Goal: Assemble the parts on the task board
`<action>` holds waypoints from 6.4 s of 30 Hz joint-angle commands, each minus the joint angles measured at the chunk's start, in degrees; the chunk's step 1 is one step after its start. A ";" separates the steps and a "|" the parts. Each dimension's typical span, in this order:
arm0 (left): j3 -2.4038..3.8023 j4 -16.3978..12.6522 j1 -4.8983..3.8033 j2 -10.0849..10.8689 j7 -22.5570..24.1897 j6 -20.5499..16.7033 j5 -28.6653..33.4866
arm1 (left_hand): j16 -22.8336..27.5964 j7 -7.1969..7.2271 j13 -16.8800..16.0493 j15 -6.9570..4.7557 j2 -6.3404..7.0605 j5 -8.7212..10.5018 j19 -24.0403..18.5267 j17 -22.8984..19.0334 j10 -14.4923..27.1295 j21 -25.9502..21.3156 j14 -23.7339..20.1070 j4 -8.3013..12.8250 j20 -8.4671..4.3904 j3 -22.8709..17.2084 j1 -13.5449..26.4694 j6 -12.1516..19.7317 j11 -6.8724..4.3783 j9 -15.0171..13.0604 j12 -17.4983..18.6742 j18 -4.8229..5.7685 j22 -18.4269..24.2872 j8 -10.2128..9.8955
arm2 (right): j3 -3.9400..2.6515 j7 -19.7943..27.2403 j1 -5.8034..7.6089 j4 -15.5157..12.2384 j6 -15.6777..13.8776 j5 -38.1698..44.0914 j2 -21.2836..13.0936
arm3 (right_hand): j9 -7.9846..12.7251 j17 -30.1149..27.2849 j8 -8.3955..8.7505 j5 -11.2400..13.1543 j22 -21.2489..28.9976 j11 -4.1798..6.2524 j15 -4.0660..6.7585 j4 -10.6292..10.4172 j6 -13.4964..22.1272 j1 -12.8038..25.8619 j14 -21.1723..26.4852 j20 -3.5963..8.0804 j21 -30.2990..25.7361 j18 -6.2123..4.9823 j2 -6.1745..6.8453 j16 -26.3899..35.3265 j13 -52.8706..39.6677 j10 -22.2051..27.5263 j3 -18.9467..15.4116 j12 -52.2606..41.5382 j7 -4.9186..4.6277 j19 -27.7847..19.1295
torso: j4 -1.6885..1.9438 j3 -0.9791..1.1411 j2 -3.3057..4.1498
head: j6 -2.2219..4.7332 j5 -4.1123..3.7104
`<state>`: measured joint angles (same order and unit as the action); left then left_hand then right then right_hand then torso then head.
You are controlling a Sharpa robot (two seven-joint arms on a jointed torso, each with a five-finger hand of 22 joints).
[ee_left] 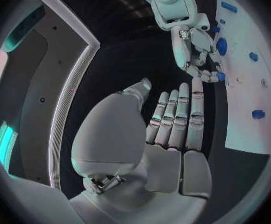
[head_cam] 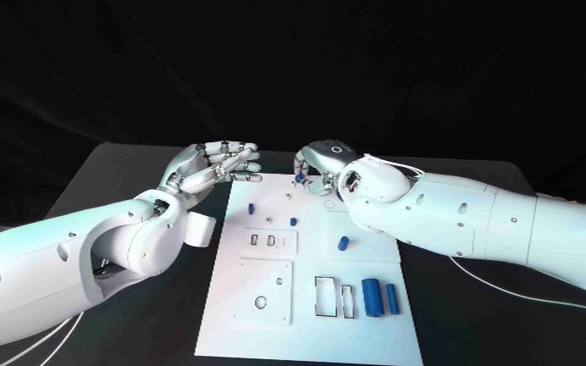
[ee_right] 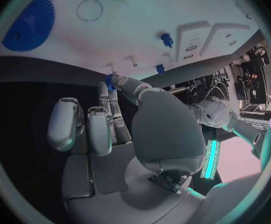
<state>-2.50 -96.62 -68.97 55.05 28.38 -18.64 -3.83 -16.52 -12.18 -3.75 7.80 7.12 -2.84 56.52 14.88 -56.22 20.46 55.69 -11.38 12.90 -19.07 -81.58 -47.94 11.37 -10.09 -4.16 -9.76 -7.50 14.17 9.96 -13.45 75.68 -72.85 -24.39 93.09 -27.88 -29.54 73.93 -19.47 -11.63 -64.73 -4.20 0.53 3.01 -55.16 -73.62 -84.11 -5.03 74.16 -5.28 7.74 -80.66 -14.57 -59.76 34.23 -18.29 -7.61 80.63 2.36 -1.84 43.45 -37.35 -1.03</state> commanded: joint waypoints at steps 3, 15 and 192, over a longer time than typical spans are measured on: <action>0.05 -0.27 -0.18 -0.23 0.40 0.99 0.22 | 0.21 -2.54 0.04 0.22 0.00 -0.06 0.23 0.06 0.43 0.32 -0.27 -0.03 0.05 -0.20 0.48 0.46 -0.05 0.05 0.29 -0.54 0.00 -0.40 | -0.01 0.36 -0.01 0.65 1.16 -0.05 0.61 | -1.33 -0.12 0.09 0.15 0.05 -0.05 -0.03 -0.55 0.24 0.58 -2.75 -0.12 0.25 0.41 -0.17 -0.25 0.06 0.66 0.01 -0.33 0.03 0.45 | 0.17 -0.05 0.05 | -0.22 0.05; 0.06 -0.41 -0.52 -0.45 0.52 0.91 0.22 | 0.21 -2.54 0.04 0.22 0.00 -0.06 0.23 0.06 0.43 0.32 -0.27 -0.03 0.05 -0.20 0.48 0.46 -0.05 0.05 0.29 -0.54 0.00 -0.40 | 0.02 0.56 -0.36 2.37 1.94 -0.26 2.13 | -1.38 -0.12 0.15 0.18 -0.01 -0.08 -0.05 -0.60 0.31 0.64 -2.74 -0.14 0.29 0.42 -0.15 -0.26 0.05 0.76 0.03 -0.32 0.02 0.45 | 0.25 -0.14 0.21 | -0.65 0.12; 0.05 1.13 -1.43 -0.83 -0.06 2.72 1.46 | 0.58 -2.84 0.03 0.38 -0.76 -0.06 0.08 0.78 1.10 0.45 -0.30 -0.42 0.19 -0.13 1.07 0.82 0.20 0.06 0.45 -0.54 0.15 -0.90 | -0.62 -4.77 -3.15 -3.83 0.25 -2.49 1.00 | -9.16 14.96 3.37 1.28 -21.31 0.37 -0.12 -8.90 6.37 2.32 -5.63 -0.43 13.24 4.30 1.47 -8.99 -61.41 -17.78 -3.38 -62.63 -0.95 7.54 | -0.99 0.39 -0.25 | -1.37 0.38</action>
<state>-2.51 -95.26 -70.33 54.29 27.79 -16.84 -2.60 -16.30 -12.18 -3.75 8.01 6.59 -2.84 56.52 15.59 -55.59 20.65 55.48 -11.54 12.90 -19.23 -81.06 -47.52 11.57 -10.10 -3.97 -9.75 -7.45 13.61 9.34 -17.37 72.63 -76.85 -25.66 89.33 -27.00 -38.65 74.92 -16.15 -10.11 -74.92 -3.69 0.12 -5.57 -47.49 -71.68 -84.12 -5.94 87.25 -1.70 9.14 -89.31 -74.92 -77.50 30.76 -80.90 -9.82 84.00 1.34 -1.43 43.14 -38.68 -0.74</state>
